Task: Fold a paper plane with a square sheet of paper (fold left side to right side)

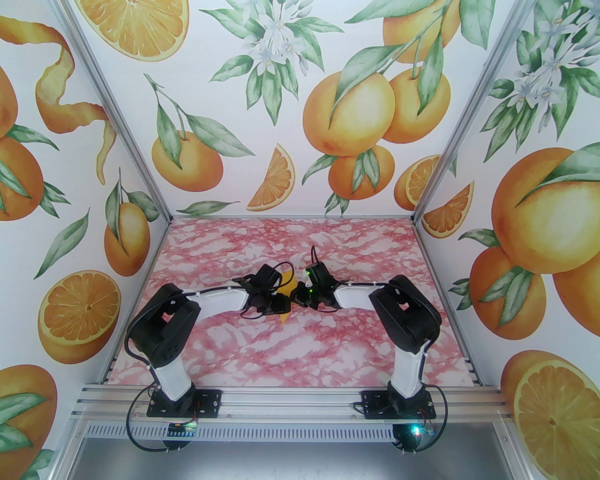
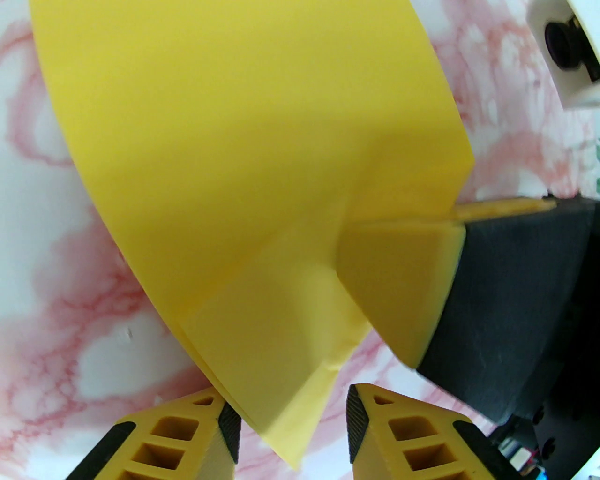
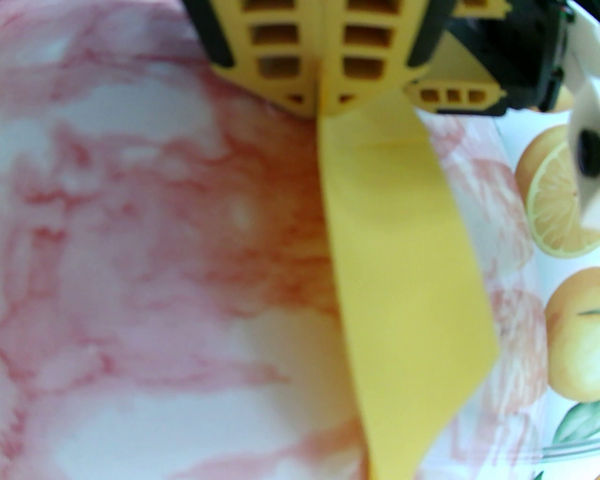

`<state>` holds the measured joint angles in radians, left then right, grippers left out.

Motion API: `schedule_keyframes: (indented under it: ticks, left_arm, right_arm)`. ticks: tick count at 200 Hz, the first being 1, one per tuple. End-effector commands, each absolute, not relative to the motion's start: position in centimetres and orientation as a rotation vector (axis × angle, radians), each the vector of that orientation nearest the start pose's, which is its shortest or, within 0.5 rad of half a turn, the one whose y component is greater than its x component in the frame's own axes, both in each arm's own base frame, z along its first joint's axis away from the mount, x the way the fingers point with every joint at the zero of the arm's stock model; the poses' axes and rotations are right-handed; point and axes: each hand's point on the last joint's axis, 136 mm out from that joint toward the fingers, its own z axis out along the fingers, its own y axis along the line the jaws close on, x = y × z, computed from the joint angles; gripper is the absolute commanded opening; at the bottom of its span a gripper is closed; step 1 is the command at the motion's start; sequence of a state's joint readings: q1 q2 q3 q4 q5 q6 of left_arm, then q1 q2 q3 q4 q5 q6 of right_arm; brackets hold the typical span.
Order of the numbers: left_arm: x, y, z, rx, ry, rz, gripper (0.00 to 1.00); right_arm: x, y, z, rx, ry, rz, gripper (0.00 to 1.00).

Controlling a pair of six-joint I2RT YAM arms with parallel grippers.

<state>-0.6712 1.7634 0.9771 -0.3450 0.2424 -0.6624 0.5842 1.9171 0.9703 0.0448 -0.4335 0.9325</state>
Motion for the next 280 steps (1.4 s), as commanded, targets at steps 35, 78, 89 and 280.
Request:
schedule_keyframes:
  ticks: [35,78,89,280]
  left_arm:
    - [25.2,-25.4,1.5,0.122,2.949,-0.574,0.43]
    - [25.2,-25.6,0.2,0.148,2.973,-0.524,0.32]
    - [25.1,-25.7,-0.1,0.154,2.980,-0.515,0.32]
    - [31.5,-25.1,5.1,0.065,2.801,-0.741,0.31]
  right_arm:
    - [33.4,30.5,2.7,0.238,2.703,1.081,0.03]
    - [33.4,30.7,3.2,0.240,2.698,1.096,0.04]
    - [33.3,30.7,3.4,0.237,2.696,1.100,0.04]
    - [33.3,30.6,3.9,0.227,2.713,1.079,0.04]
